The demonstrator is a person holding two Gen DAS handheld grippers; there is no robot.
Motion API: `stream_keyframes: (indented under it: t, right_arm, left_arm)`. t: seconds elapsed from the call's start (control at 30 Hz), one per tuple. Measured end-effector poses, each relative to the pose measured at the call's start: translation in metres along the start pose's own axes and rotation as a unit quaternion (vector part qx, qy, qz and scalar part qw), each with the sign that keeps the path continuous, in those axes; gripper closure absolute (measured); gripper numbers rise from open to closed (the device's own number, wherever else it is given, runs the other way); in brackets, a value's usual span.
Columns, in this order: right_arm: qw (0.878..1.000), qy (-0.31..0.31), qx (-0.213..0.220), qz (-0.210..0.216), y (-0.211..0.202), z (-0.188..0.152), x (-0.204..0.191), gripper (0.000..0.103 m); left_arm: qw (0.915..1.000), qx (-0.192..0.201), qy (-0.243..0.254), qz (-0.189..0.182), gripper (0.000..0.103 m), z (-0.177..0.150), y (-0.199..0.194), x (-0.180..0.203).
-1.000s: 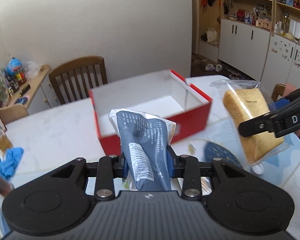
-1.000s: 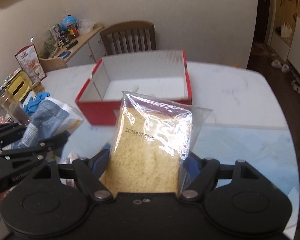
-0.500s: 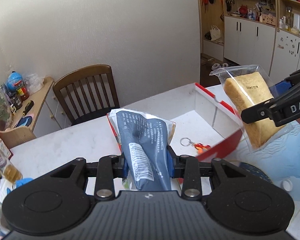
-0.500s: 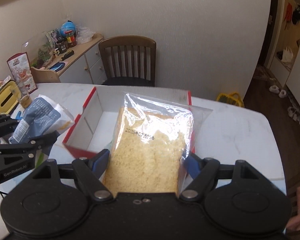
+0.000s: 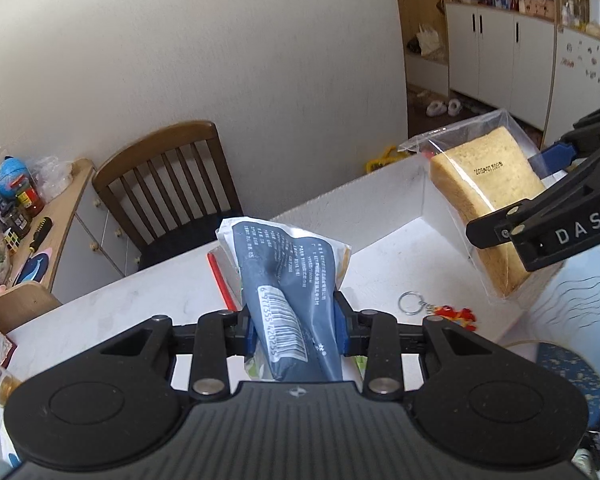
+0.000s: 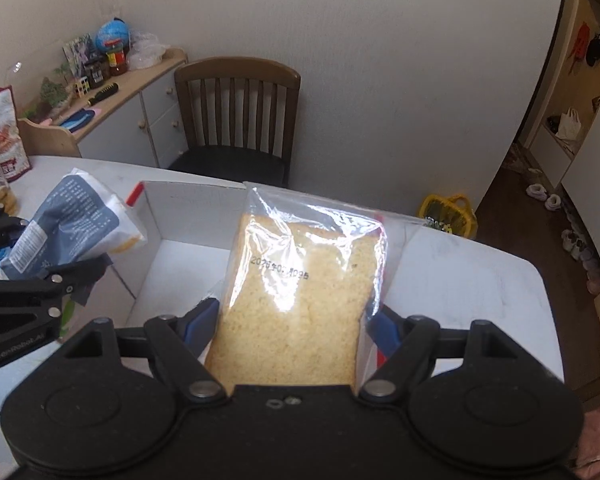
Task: Organize objects
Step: 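Lower the bread and blue packet into the shoebox and open both tools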
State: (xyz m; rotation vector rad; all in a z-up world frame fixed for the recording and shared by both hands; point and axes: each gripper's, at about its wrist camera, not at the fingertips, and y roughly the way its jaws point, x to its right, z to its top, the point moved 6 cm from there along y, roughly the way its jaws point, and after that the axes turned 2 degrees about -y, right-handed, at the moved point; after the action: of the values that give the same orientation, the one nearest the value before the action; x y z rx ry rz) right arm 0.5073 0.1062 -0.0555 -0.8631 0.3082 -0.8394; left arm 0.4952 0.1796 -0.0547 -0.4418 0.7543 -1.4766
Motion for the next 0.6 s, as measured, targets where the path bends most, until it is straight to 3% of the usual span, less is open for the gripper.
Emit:
stream_keyframes:
  t: [0.6]
  right_arm:
    - [0.996, -0.052, -0.073, -0.01, 0.081, -0.023, -0.02, 0.025]
  left_arm:
    - [0.9951, -0.096, 0.017, -0.016, 0.069, 0.002, 0.103, 0.014]
